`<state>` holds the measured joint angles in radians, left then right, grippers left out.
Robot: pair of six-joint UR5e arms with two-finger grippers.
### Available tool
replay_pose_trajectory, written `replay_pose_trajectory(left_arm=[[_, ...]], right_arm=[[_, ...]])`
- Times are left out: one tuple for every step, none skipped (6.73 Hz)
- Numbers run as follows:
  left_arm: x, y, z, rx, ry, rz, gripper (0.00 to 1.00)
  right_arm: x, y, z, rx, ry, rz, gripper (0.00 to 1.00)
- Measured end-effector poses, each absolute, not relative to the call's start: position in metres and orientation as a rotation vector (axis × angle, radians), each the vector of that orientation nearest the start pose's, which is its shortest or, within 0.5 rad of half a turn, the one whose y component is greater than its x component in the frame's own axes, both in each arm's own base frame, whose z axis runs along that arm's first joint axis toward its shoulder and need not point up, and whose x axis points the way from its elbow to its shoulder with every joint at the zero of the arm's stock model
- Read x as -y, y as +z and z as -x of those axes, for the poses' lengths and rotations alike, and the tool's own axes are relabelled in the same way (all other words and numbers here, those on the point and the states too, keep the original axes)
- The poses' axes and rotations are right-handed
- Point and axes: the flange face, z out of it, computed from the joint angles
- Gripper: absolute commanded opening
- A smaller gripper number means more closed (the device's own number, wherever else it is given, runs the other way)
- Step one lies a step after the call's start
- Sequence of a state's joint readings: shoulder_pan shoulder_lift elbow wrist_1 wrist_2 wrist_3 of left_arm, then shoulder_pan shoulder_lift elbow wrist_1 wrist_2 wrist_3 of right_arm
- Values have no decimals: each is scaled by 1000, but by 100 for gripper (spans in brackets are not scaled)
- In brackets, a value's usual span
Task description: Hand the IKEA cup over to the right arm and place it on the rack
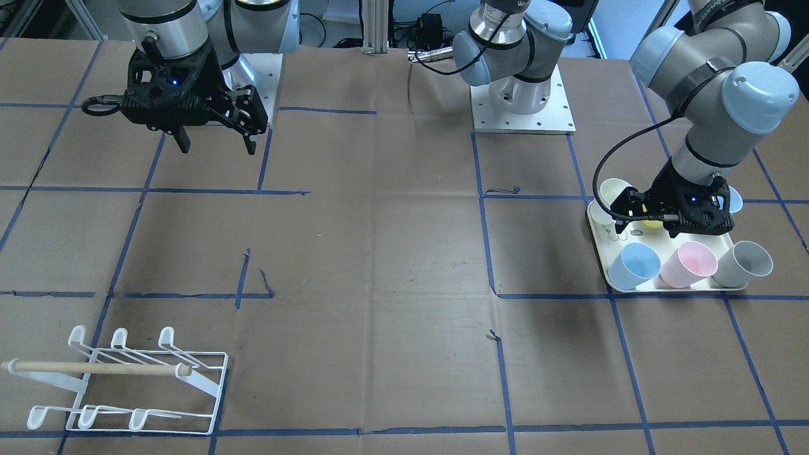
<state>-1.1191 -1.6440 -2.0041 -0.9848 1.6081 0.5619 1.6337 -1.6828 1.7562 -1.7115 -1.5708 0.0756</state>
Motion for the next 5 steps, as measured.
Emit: replay_pose_trajectory(left_arm=[[496,290,-95,-3072,-79,-123,100],[502,275,-96,-3081,-73,-92,100],[508,260,-96,-3088,-60,-82,100],[511,249,-96,-3094,-46,-74,100],[513,242,-94,-3099,-35,-64,100]], right_arm=[[440,463,-161,-3135,-104,-20,100],[440,463,-161,-3136,-102,-20,100],[441,463,-161,-3136,-103,-21,100],[441,463,-161,-3136,-106,-21,100],[441,464,-161,-3135,-108,-21,100]])
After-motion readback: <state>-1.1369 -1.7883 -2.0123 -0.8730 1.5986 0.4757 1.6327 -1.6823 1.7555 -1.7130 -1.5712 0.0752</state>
